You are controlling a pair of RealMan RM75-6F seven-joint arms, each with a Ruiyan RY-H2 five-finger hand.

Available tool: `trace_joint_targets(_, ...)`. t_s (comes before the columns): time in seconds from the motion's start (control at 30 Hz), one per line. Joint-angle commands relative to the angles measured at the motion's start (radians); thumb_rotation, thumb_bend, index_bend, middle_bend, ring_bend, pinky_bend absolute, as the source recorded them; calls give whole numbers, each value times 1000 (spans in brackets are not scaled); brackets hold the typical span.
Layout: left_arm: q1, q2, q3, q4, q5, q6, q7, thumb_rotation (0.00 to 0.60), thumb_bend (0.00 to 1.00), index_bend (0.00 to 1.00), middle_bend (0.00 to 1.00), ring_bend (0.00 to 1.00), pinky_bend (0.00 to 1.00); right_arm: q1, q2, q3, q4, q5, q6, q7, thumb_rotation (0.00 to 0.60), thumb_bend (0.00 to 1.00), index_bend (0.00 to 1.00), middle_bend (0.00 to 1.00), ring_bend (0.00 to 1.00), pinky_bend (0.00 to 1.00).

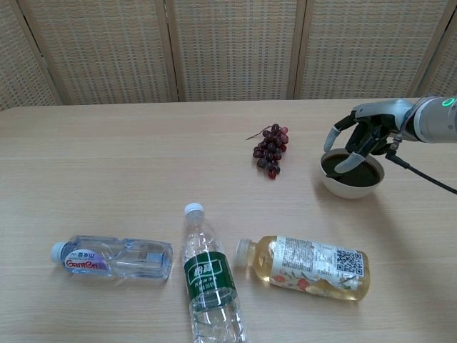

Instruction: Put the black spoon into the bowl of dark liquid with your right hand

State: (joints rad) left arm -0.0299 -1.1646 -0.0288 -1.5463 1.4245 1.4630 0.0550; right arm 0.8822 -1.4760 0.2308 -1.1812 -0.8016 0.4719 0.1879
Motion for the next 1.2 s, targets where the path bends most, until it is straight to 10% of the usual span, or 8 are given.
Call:
trace_joint_targets(0.03, -1, 1, -1, -1, 0, 1, 1, 600, 289, 18, 0, 0, 0, -22, 35, 24, -57, -7, 44, 14, 600, 0, 418, 940, 1000, 1000)
trace_joint_targets(0.33, -6, -3, -8, 1, 2, 4, 6, 600, 289, 18, 0, 0, 0, -153, 141, 69, -271, -86, 279, 65, 600, 15, 418, 664, 740, 937)
trace_joint_targets(0.5, -8, -8, -15, 7, 4, 14, 13, 600, 289, 18, 0, 0, 0, -238, 180, 64, -359, -172, 415, 90, 600, 226, 418, 534, 558, 781)
trace_joint_targets(1.2, 12, -42, -4, 54, 51, 76, -7, 600, 288, 0, 0, 0, 0, -529, 187, -113, -433, -492, 932, -189, 600, 341, 314, 192, 121, 324)
